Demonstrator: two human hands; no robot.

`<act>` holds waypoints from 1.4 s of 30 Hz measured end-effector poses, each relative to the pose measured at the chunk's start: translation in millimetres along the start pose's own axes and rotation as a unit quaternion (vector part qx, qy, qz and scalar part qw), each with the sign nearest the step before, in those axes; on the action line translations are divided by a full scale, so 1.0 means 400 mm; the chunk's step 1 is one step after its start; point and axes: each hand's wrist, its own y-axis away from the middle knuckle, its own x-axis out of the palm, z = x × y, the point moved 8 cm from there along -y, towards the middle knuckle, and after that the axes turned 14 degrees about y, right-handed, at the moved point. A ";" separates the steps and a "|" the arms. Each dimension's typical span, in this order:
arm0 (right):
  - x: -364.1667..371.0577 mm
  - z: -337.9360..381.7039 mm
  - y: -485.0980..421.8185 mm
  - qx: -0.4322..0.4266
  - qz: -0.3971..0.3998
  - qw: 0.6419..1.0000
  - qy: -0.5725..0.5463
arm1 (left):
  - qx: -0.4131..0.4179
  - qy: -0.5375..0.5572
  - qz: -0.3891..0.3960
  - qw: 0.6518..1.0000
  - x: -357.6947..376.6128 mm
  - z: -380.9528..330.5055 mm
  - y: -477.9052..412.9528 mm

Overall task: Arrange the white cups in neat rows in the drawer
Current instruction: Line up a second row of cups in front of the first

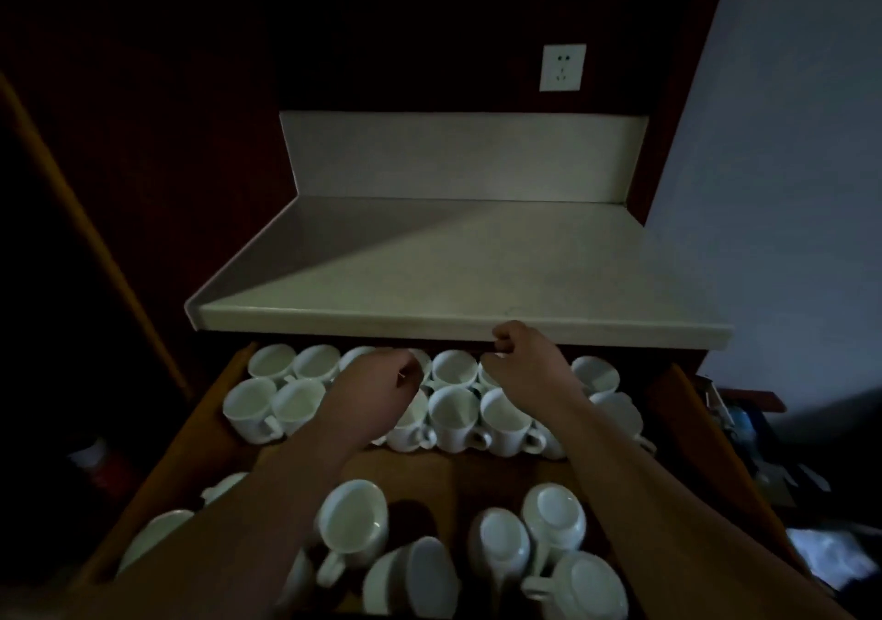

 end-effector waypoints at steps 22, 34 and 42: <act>0.593 0.422 0.145 -0.081 0.217 0.965 0.123 | -0.084 -0.016 0.224 0.971 -0.124 0.531 0.239; 0.651 0.439 0.160 -0.133 0.269 0.934 0.192 | -0.154 -0.021 0.343 0.926 -0.057 0.610 0.276; 0.632 0.422 0.142 -0.151 0.227 0.946 0.176 | -0.146 -0.025 0.327 0.933 -0.057 0.617 0.270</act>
